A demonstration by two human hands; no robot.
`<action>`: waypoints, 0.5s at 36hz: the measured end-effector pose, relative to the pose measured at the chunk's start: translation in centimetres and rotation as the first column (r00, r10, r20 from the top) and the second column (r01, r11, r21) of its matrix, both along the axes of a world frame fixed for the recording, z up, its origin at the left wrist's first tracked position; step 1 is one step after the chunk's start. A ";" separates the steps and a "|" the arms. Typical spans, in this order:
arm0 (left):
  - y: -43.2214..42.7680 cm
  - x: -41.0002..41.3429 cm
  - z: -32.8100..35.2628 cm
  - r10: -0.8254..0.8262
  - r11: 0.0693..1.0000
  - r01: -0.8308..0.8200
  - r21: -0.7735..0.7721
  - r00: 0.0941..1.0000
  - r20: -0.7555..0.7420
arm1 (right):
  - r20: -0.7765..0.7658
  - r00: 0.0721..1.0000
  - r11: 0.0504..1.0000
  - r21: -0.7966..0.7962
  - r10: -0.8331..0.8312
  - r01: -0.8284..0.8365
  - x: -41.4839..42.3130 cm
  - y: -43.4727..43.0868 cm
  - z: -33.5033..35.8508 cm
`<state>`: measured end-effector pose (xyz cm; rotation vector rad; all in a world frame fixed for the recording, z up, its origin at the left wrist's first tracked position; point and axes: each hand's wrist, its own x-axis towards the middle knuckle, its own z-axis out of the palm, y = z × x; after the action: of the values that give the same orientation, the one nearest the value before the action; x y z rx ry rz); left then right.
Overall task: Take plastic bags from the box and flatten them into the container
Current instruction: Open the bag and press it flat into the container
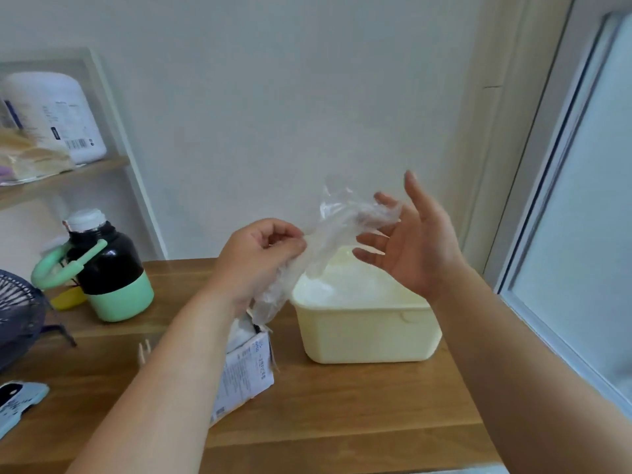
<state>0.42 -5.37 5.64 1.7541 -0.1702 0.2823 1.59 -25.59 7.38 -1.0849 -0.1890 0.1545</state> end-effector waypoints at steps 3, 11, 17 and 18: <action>-0.9 0.7 0.5 -0.008 0.998 0.007 0.060 1.000 0.025 | 0.034 0.993 0.961 -0.249 -0.114 0.118 0.6 -1.3 -0.2; -1.7 1.6 1.3 -0.029 0.967 0.028 0.254 1.000 0.000 | 0.064 0.975 0.885 -0.409 -0.214 0.221 1.0 -2.9 -0.6; -2.0 1.3 1.6 -0.137 0.918 0.157 0.363 0.987 -0.081 | 0.001 0.974 0.908 -0.361 -0.226 0.211 1.2 -2.7 -0.7; -1.9 1.2 1.7 -0.147 0.888 0.177 0.424 0.984 -0.101 | -0.018 0.974 0.920 -0.331 -0.226 0.207 1.2 -2.7 -0.7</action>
<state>1.59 -7.28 7.36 2.1726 -0.3513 0.0627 2.84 -28.26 6.70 -1.4239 0.0103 0.0155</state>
